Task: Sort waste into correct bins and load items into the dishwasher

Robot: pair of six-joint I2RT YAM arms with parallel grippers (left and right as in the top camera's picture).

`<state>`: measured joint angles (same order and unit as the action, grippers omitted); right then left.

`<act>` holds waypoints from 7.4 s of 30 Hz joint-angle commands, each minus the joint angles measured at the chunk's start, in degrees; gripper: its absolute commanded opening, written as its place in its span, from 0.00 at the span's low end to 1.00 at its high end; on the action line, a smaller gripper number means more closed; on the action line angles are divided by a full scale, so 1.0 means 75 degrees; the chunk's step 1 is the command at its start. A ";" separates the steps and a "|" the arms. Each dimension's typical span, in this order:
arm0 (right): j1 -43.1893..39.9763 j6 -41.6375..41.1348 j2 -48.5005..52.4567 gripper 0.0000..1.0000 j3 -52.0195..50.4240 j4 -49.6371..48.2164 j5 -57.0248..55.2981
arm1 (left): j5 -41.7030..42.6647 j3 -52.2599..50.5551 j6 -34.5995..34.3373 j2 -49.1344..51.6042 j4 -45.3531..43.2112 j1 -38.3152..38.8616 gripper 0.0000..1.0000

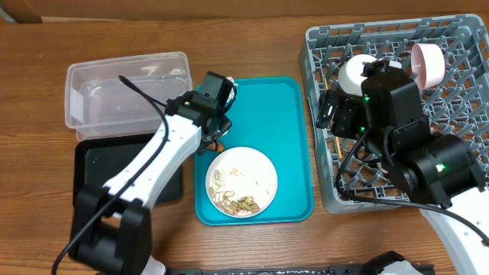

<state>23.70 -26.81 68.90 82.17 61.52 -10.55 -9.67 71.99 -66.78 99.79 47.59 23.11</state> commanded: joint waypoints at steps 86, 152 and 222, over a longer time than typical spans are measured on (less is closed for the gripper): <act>-0.0015 -0.0035 -0.0015 1.00 0.0044 -0.0038 -0.0073 | -0.0828 0.0682 -0.0187 -0.1011 0.2101 -0.0111 0.07; -0.0015 -0.0035 -0.0015 1.00 0.0044 -0.0038 -0.0073 | 0.0522 0.3223 0.7600 0.3249 -0.0629 -0.0554 1.00; -0.0015 -0.0035 -0.0015 1.00 0.0044 -0.0038 -0.0073 | -0.1384 0.6225 0.4593 0.3212 0.4135 0.0778 0.91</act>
<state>23.70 -26.79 68.90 82.17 61.52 -10.55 -11.99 120.75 -24.10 119.98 78.26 28.51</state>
